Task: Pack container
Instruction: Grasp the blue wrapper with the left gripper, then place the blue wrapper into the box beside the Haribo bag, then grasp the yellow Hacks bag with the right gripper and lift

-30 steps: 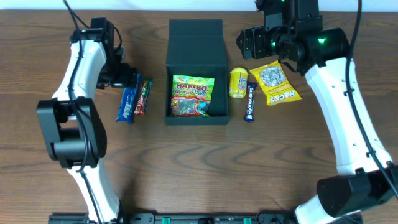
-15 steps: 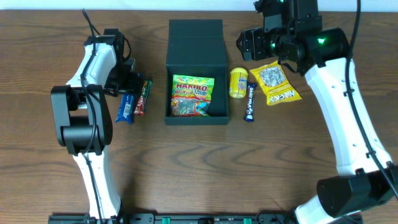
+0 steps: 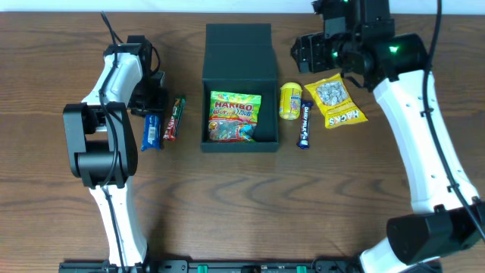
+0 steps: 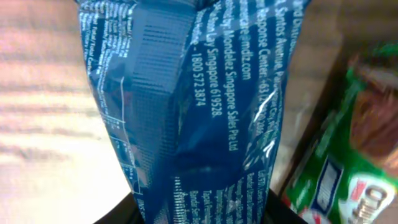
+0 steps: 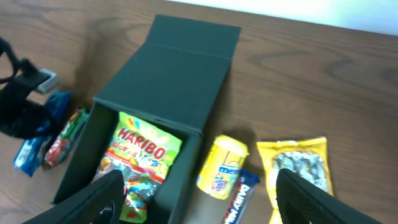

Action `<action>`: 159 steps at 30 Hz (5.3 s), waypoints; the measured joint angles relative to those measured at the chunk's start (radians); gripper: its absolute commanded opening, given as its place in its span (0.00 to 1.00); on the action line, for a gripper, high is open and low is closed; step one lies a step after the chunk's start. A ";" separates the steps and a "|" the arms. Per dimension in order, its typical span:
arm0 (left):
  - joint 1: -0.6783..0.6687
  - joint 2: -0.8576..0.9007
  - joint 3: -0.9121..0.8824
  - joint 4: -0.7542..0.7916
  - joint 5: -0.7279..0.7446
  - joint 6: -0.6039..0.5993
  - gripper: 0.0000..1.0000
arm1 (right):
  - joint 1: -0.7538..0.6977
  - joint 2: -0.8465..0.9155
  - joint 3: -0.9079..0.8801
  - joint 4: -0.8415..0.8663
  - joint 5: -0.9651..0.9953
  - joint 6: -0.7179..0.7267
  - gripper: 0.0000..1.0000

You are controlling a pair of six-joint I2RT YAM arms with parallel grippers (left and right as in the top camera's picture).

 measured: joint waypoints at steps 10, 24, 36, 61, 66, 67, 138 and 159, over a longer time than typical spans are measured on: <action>-0.003 0.000 0.315 -0.225 -0.008 -0.117 0.06 | -0.185 0.000 0.000 -0.011 -0.014 0.000 0.78; -0.389 0.000 0.497 -0.186 0.045 -0.381 0.06 | -0.419 -0.015 0.000 -0.061 -0.019 0.005 0.80; -0.581 0.000 0.421 -0.059 0.061 -0.589 0.06 | -0.423 -0.015 0.000 -0.066 -0.019 -0.018 0.83; -0.589 0.000 0.424 -0.085 0.108 -0.477 0.84 | -0.423 -0.015 0.000 -0.075 -0.020 -0.021 0.84; -0.550 0.000 0.457 -0.027 0.101 -0.443 0.06 | -0.423 -0.016 0.000 -0.077 -0.020 -0.021 0.84; -0.544 0.000 0.454 -0.001 0.100 -0.441 0.06 | -0.423 -0.016 0.000 -0.079 -0.020 -0.021 0.84; -0.215 -0.158 0.673 -0.201 0.082 -0.328 0.95 | -0.288 0.532 -0.032 -0.011 -0.090 -0.354 0.09; 0.042 -0.226 0.673 -0.193 0.051 -0.223 0.95 | -0.038 0.459 0.440 -0.375 -0.301 -0.659 0.01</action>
